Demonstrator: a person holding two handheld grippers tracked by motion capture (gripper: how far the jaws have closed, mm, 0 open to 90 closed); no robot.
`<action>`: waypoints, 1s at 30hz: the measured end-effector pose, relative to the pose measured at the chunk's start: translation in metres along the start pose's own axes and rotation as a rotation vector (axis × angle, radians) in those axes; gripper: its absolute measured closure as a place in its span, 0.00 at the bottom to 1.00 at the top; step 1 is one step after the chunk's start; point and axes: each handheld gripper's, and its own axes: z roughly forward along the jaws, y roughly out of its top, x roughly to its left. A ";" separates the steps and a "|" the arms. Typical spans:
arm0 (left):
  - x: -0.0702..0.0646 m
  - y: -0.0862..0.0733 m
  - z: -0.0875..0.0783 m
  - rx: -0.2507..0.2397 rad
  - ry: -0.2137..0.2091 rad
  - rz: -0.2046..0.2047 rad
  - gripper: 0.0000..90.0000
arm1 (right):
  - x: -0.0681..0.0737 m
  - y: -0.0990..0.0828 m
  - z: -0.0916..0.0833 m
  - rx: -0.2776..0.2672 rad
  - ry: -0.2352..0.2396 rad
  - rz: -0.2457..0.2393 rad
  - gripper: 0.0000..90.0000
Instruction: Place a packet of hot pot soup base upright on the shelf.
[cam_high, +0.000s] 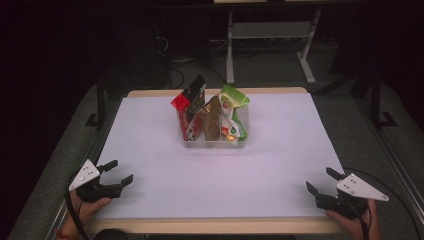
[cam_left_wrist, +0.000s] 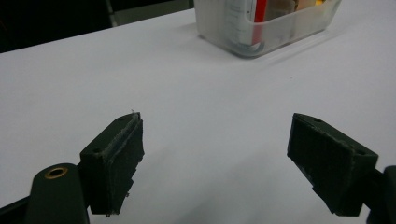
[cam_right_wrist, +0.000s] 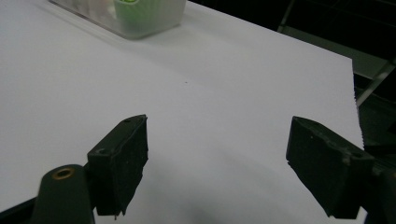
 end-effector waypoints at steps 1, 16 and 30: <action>-0.001 0.000 0.000 0.001 0.002 0.003 0.20 | 0.001 0.000 0.000 0.002 0.001 -0.003 0.22; -0.004 0.001 0.004 0.018 -0.010 0.013 0.20 | 0.003 0.000 0.002 0.008 0.007 -0.005 0.23; -0.007 0.002 0.008 0.033 -0.015 0.020 0.20 | 0.003 0.000 0.004 0.006 0.014 -0.010 0.22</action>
